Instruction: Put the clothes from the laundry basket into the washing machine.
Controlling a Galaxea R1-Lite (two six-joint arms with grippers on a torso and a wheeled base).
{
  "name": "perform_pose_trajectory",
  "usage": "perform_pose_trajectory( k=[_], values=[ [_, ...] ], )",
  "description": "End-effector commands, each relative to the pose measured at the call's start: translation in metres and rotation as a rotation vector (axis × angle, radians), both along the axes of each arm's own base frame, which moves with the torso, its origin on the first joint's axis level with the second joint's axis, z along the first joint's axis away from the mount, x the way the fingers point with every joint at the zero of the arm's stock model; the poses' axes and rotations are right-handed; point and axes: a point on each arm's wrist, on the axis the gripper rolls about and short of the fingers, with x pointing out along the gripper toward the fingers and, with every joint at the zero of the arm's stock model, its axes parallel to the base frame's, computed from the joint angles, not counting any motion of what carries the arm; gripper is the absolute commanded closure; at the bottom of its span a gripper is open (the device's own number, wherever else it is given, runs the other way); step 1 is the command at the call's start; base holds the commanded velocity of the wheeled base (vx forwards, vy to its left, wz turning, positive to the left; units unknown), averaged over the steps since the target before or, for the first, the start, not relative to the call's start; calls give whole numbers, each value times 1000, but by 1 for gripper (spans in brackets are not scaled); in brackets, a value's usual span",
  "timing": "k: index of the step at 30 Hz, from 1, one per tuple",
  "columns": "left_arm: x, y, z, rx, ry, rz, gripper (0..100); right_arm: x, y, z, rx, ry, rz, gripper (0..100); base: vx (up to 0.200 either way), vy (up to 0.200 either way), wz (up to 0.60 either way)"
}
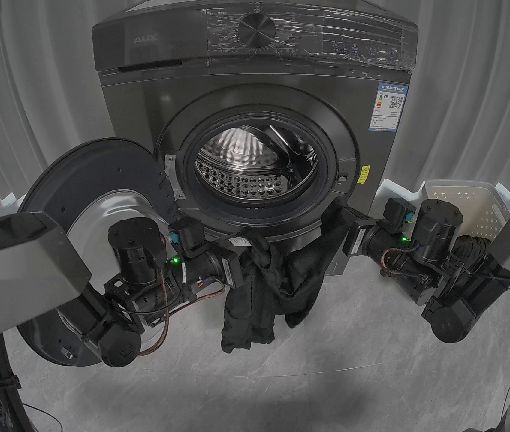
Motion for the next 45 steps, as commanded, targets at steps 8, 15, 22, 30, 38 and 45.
perform_pose_trajectory(
  k=[8, 15, 22, 30, 38, 45],
  values=[
    [-8, 1, 28, -46, -78, -14, 100, -14, -8, -33, -66, 123, 7, 100, 0, 0, 0],
    [-7, 0, 29, -47, -79, -17, 100, -27, -10, -51, -112, 200, 28, 0, 0, 0, 0],
    [-2, -4, 30, -53, -90, -17, 100, -41, -2, -71, -172, 265, 116, 0, 0, 0, 0],
    [0, -9, 29, -55, -86, -27, 100, -49, 9, -69, -181, 231, 243, 0, 0, 0, 0],
    [-1, -11, 27, -54, -83, -30, 100, -41, 26, -61, -156, 149, 281, 0, 0, 0, 0],
    [0, -12, 23, -49, -75, -27, 100, -45, 42, -58, -158, 116, 376, 0, 0, 0, 0]
  ],
)
